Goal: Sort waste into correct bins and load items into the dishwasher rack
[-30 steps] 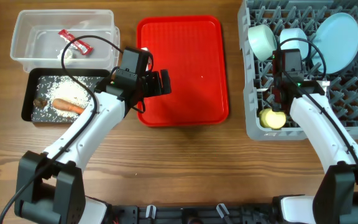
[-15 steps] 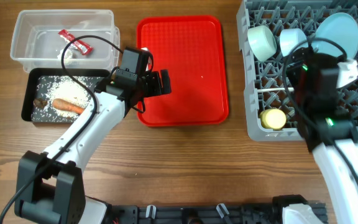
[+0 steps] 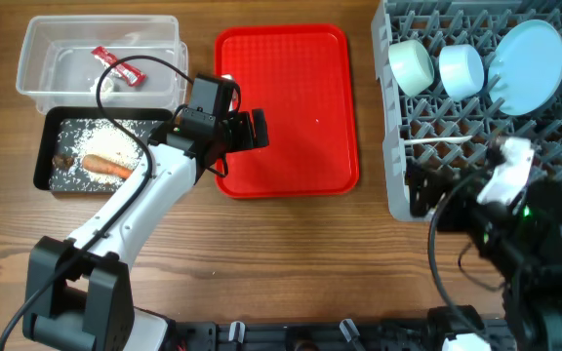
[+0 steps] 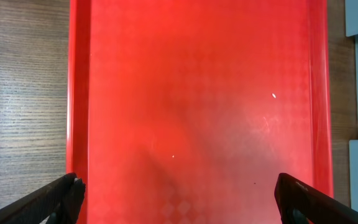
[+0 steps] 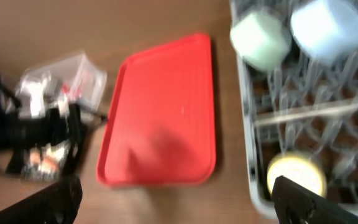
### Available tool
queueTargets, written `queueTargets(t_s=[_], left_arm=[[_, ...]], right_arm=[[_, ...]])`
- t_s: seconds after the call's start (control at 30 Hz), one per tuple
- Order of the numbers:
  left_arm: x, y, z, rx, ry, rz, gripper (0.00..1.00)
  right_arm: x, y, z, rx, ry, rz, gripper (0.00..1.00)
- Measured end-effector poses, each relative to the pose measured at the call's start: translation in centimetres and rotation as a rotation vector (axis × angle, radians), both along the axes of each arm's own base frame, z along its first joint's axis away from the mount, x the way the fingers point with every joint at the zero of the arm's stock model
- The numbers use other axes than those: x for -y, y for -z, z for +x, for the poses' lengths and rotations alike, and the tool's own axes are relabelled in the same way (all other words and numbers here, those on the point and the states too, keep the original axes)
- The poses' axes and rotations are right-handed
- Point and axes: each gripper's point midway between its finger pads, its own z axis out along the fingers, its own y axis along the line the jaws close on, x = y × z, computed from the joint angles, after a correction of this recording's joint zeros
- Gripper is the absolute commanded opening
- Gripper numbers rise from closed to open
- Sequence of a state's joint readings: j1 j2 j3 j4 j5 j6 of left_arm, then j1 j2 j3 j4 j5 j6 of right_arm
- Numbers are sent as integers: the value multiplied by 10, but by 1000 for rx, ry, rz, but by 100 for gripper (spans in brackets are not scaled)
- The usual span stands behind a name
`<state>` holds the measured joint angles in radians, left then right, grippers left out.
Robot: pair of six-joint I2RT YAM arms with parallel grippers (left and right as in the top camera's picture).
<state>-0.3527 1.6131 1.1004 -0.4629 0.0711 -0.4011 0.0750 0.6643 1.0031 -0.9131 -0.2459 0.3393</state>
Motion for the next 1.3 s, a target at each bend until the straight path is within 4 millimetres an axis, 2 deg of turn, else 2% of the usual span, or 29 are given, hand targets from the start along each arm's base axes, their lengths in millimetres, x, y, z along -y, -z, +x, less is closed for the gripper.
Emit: queueTargets(t_s=[0.13, 0.27, 0.5, 0.77, 0.87, 0.97, 1.1, 1.2, 1.3], left_arm=[[0, 0, 0, 0, 0, 0, 100], [0, 0, 0, 0, 0, 0, 100], [0, 0, 0, 0, 0, 0, 100], [0, 0, 0, 0, 0, 0, 100], [0, 0, 0, 0, 0, 0, 100], [0, 0, 0, 0, 0, 0, 100], [0, 0, 0, 2, 0, 0, 100], [0, 0, 0, 1, -1, 2, 100], [0, 0, 0, 0, -1, 2, 100]], right_arm=[[-2, 31, -28, -163, -30, -6, 100], [0, 31, -27, -162, -16, -16, 100], [11, -2, 3, 30, 36, -61, 100], [16, -31, 20, 183, 54, -108, 100], [19, -49, 27, 339, 56, -152, 100], [21, -53, 24, 486, 58, -203, 100], [25, -33, 15, 595, 69, -238, 100], [25, 7, 8, 591, 65, -250, 100], [25, 37, 9, 579, 62, -255, 100]])
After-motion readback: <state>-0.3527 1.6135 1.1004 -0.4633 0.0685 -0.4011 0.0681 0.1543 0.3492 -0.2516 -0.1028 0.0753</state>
